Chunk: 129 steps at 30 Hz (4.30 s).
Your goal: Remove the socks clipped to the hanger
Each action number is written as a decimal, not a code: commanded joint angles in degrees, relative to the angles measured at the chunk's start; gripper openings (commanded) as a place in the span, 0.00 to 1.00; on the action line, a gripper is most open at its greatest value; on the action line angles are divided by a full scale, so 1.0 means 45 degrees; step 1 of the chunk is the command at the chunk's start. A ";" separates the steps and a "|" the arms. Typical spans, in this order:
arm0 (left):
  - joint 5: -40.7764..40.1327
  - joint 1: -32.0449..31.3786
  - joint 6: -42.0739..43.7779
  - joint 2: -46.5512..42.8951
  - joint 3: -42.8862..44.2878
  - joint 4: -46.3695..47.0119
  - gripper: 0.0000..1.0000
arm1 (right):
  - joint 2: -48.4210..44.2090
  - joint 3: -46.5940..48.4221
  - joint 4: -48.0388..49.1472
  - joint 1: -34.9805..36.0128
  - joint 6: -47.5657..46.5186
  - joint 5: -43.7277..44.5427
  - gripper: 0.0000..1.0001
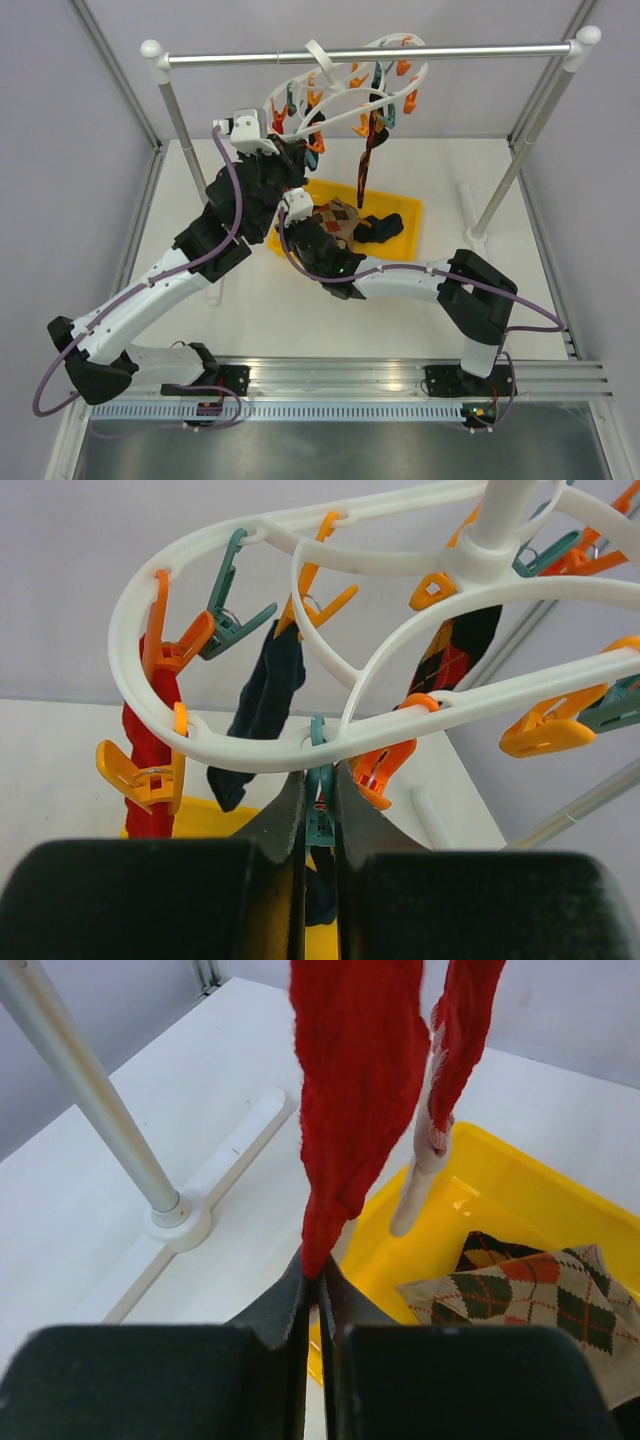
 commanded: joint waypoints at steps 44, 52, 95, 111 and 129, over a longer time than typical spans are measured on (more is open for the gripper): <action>0.0022 0.0016 -0.0375 -0.5063 -0.3498 -0.0717 0.43 | -0.1775 -0.0696 -0.0323 0.0026 -0.0737 0.0304 0.03; -0.0977 0.0036 0.0034 -0.3247 -0.2971 -0.0387 0.52 | -0.1775 -0.0676 -0.0322 0.0026 -0.0737 0.0245 0.03; -0.1133 0.1051 0.1949 -0.0414 0.0037 0.0376 0.40 | -0.1892 -0.0676 -0.0615 0.0007 -0.0756 0.0109 0.03; -0.0977 0.1129 0.1851 -0.0433 -0.0061 0.0356 0.11 | -0.2614 -0.1242 -0.1142 -0.1027 -0.0015 -0.0281 0.02; -0.0821 0.1110 0.1676 -0.0550 -0.0295 0.0356 0.11 | -0.3787 -0.4308 -0.2158 -0.4699 0.3108 -0.1279 0.08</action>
